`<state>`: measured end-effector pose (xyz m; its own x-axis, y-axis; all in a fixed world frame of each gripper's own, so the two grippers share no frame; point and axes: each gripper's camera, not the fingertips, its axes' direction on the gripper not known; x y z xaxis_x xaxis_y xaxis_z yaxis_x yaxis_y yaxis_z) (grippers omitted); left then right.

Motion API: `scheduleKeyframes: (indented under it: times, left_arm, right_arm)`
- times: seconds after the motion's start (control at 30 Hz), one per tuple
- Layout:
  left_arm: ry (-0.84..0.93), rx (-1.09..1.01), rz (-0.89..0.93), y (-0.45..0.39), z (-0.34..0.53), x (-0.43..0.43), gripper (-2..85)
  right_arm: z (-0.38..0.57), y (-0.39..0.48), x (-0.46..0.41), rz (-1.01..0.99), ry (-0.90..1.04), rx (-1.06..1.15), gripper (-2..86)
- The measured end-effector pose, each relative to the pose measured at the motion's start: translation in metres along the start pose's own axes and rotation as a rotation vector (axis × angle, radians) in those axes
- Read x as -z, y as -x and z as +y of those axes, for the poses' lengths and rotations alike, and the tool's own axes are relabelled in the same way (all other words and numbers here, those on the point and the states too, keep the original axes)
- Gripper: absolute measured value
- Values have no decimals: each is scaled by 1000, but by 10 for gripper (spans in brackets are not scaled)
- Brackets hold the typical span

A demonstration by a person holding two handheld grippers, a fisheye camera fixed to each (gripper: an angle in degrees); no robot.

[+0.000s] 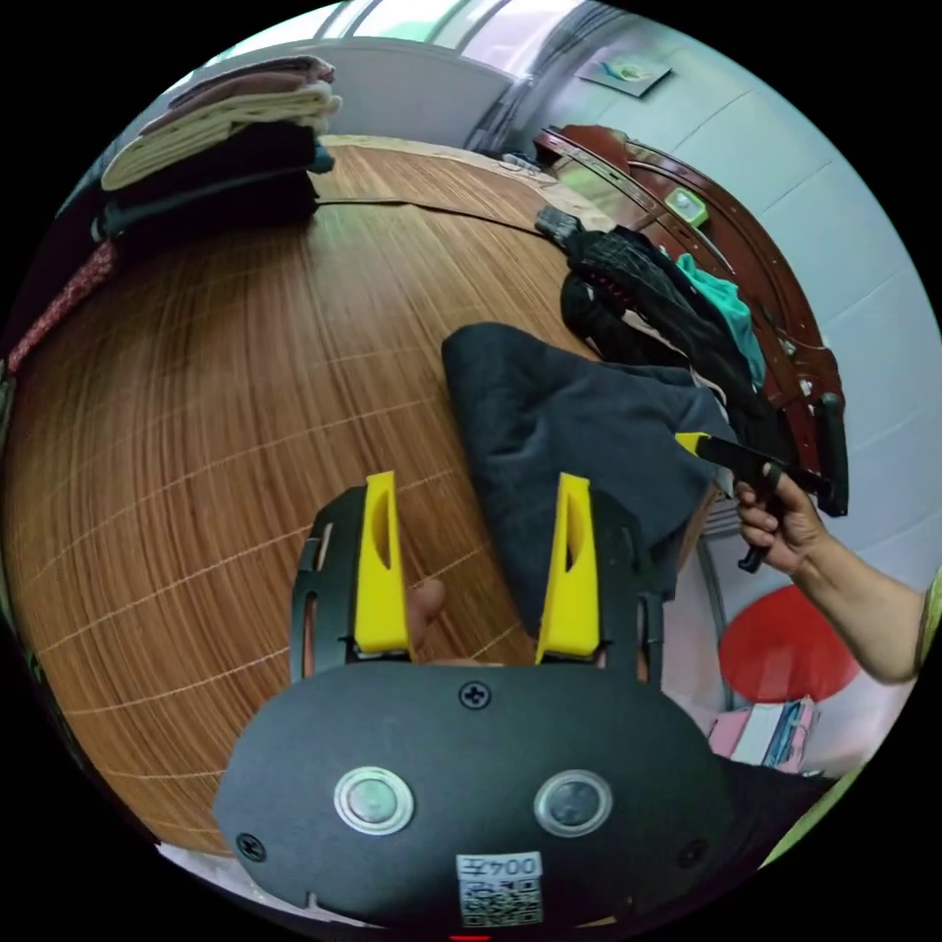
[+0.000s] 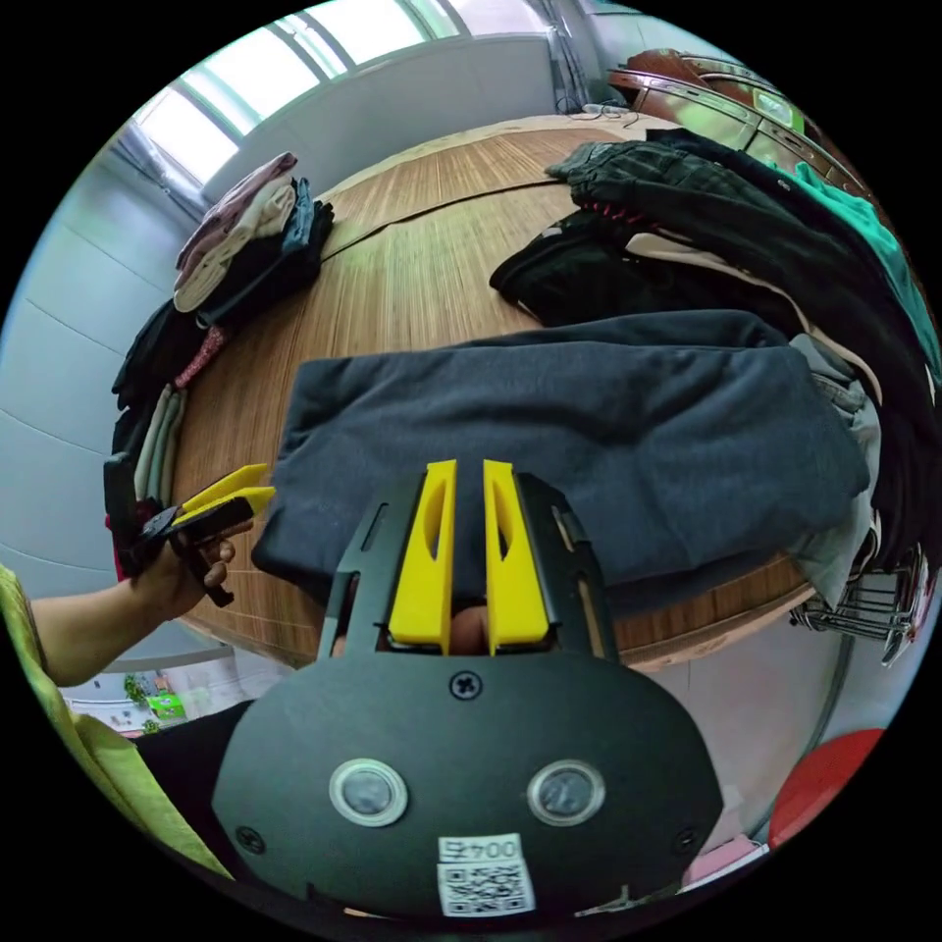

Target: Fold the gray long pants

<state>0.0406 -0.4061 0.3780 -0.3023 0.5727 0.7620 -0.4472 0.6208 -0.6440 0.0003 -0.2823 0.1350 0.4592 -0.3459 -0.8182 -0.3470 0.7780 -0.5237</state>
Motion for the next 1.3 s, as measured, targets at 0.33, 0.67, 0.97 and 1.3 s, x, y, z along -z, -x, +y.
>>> scheduleKeyframes:
  times: [0.33,0.67,0.97,1.3]
  left_arm:
    - [15,-64,-10,5,-62,-16,180]
    - [77,-115,-35,23,-76,20,92]
    - [49,-118,-117,116,-3,132,31]
    - [-51,-17,17,187,24,207,23]
  right_arm:
    - [-5,35,-26,72,47,-26,36]
    - [-3,91,-47,184,76,4,-7]
    - [15,224,-81,96,128,257,-3]
    - [90,258,-19,94,-66,86,60]
